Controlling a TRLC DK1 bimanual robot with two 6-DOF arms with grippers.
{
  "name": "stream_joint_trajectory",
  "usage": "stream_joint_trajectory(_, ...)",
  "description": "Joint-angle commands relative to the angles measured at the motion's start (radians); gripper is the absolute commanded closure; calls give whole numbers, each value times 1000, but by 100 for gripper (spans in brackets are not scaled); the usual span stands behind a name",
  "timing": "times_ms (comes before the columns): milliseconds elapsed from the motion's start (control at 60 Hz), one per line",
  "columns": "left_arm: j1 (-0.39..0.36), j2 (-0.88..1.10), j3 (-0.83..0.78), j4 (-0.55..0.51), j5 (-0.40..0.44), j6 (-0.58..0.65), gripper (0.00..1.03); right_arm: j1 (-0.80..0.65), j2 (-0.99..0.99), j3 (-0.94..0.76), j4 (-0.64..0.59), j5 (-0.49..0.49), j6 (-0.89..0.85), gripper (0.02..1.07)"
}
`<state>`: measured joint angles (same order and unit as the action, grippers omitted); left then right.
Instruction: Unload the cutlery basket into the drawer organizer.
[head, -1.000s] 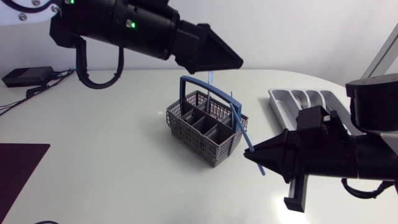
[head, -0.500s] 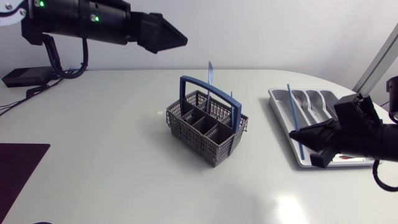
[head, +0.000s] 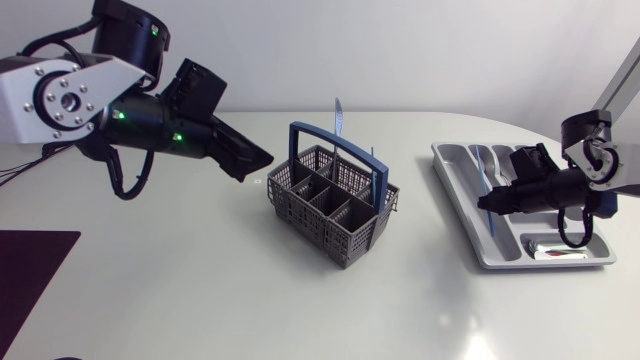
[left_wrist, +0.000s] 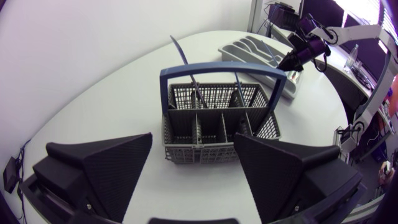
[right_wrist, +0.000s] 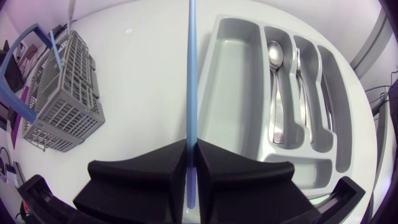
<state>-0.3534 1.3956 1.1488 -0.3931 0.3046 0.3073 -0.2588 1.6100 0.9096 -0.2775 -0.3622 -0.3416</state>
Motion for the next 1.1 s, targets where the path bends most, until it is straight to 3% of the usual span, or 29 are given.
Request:
stream_joint_trajectory(0,5,-17,-50,22,-18,36,11,-13,77,48,14,28,29,98)
stream_joint_trajectory(200,-36,-14,-149,100,-113,72,11,-14,195,95,18,69,29,95)
stream_joint_trajectory(317,-42,5,-170,119,-131,78,12,-13,215,98,26,89,29,72)
stream_joint_trajectory(417,-42,20,-176,131,-142,85,12,-10,217,97,34,114,29,44)
stream_joint_trajectory(567,-41,52,-178,142,-153,88,15,16,171,71,43,135,33,20)
stream_joint_trajectory(750,-42,117,-175,157,-162,88,22,113,36,12,52,112,36,18)
stream_joint_trajectory(983,-39,195,-155,180,-162,85,40,260,-25,28,46,80,76,20)
stream_joint_trajectory(1083,-36,237,-133,191,-162,82,46,306,-15,60,41,71,101,32)
